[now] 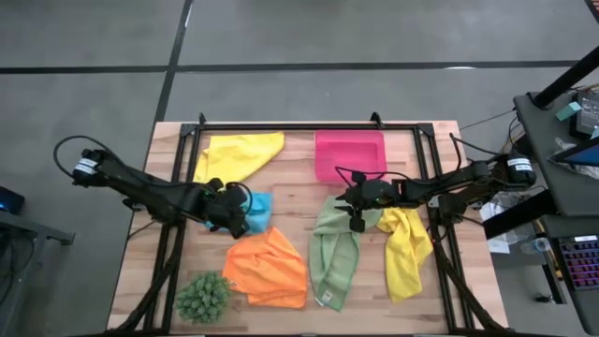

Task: Fold microfiber towels
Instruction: Fold the blue microfiber cloth

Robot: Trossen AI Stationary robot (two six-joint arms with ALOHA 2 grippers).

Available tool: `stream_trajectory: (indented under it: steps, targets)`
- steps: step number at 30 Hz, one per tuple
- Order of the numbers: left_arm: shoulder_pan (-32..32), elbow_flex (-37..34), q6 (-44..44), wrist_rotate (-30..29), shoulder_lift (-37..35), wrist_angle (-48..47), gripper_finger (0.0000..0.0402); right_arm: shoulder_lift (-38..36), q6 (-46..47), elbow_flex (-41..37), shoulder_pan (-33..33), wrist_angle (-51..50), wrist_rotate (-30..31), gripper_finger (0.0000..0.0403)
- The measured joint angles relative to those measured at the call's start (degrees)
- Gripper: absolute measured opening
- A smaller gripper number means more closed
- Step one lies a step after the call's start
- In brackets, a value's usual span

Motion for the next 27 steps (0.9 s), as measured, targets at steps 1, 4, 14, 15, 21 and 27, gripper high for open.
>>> stream_trajectory:
  steps: [1,4,14,15,21,27]
  targets:
    - [-0.02,-0.56,-0.26,1.0,0.0,0.39,0.0,0.0,0.0,0.0,-0.01,0.02,0.0,0.0118]
    - [-0.02,-2.58,-0.5,4.2,0.37,-0.04,0.0,0.0,0.02,0.0,0.0,0.01,0.0,0.0118]
    - [-0.01,-5.67,-3.02,5.5,3.37,-3.32,0.0,0.0,0.14,0.0,0.0,0.01,0.0,0.0118]
    - [-0.02,-5.8,-3.02,5.51,3.56,-3.34,0.0,0.0,0.13,0.0,-0.01,0.03,0.0,0.0118]
    - [0.07,-6.09,-3.1,8.89,4.42,-4.34,0.0013,0.0,0.26,0.0,0.0,0.01,0.0,0.0118]
    - [0.17,-5.41,-3.1,12.66,5.38,-4.28,0.0081,0.0,0.26,0.0,0.01,0.01,0.0,0.0118]
